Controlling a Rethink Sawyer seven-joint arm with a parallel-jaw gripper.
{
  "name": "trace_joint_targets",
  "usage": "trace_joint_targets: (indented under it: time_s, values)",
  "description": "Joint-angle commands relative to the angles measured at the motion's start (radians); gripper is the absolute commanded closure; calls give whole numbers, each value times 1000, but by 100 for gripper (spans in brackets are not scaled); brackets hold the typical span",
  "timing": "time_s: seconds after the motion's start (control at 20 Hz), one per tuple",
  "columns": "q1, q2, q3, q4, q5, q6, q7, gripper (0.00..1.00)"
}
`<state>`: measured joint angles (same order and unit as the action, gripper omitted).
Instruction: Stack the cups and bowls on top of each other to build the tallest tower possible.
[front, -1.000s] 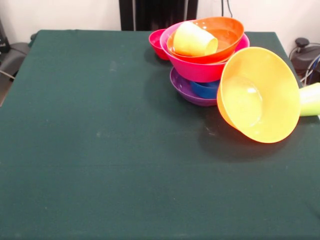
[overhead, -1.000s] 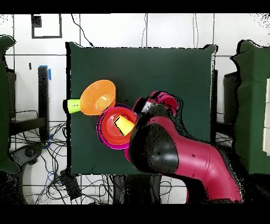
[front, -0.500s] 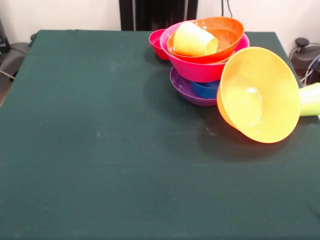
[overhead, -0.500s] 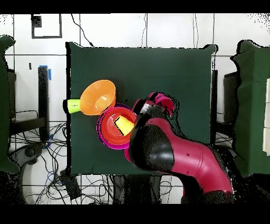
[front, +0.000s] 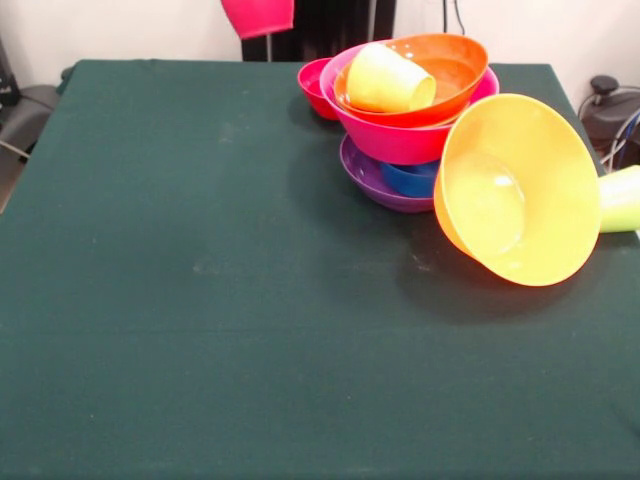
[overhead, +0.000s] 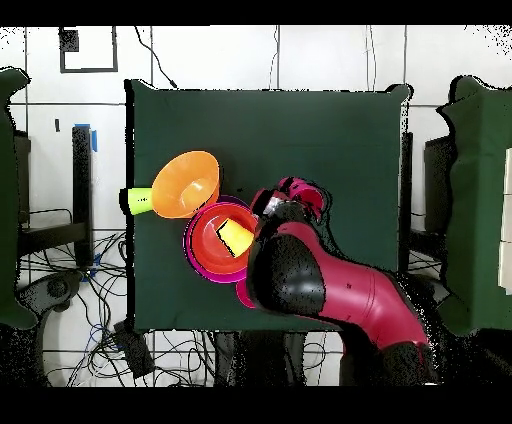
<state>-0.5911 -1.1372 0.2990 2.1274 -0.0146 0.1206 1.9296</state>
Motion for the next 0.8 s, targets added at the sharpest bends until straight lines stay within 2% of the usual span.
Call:
trace_joint_targets:
  time_s: [0.05,0.4,0.8]
  values:
    - [25,97,14,61,17,-32,174,100]
    - [49,86,-5,70,26,-38,189,100]
    - [206,53,-140,49,76,-6,242,100]
